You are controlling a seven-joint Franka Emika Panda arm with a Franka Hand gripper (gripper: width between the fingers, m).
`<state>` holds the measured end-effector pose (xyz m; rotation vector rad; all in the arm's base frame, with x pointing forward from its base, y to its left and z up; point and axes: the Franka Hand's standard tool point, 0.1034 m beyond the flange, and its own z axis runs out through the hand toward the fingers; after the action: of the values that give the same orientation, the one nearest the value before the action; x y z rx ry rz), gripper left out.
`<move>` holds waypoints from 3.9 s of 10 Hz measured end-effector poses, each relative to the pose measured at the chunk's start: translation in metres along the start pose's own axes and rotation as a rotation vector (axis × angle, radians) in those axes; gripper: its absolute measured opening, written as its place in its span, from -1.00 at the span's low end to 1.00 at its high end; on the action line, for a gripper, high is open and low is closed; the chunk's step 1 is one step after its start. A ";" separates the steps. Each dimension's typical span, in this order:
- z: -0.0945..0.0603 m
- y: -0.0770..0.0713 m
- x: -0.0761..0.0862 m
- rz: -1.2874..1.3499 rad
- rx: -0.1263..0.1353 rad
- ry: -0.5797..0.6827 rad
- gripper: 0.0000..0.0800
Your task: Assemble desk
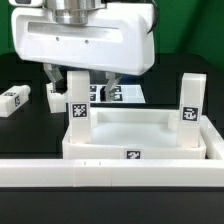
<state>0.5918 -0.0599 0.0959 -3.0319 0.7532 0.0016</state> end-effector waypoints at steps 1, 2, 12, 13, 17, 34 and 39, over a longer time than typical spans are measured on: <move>0.000 0.000 0.000 -0.066 -0.008 0.001 0.62; 0.000 0.000 0.000 -0.178 -0.011 0.002 0.62; -0.003 0.000 0.006 -0.437 -0.022 0.009 -0.28; -0.003 0.000 0.006 -0.436 -0.022 0.009 -0.28; -0.002 -0.004 0.005 -0.020 0.010 0.018 -0.28; -0.003 -0.006 0.008 1.151 0.064 -0.018 -0.27; -0.002 -0.006 0.007 0.848 0.057 -0.011 0.55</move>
Offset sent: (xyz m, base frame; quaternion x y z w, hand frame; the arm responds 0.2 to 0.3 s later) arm 0.0138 -0.0080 0.0057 -0.0350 -0.0084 -0.2770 0.9602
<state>0.6004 -0.0577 0.0979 -2.4107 1.9008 0.0084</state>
